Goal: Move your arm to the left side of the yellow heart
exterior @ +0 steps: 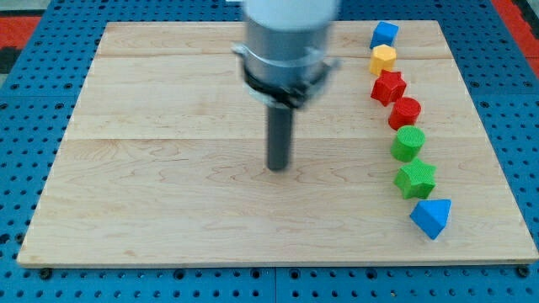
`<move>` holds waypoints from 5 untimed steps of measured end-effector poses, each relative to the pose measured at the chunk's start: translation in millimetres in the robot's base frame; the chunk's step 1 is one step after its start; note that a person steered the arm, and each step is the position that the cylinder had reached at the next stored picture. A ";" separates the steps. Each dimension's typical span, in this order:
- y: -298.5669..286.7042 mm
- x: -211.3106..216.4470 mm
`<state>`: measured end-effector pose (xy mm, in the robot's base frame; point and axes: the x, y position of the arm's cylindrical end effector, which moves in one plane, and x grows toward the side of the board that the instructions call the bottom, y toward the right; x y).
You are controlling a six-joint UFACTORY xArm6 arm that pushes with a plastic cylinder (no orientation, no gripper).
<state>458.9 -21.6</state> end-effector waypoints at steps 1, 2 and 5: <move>-68.5 -81.8; -110.4 -170.0; -86.3 -267.2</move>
<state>191.7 -107.9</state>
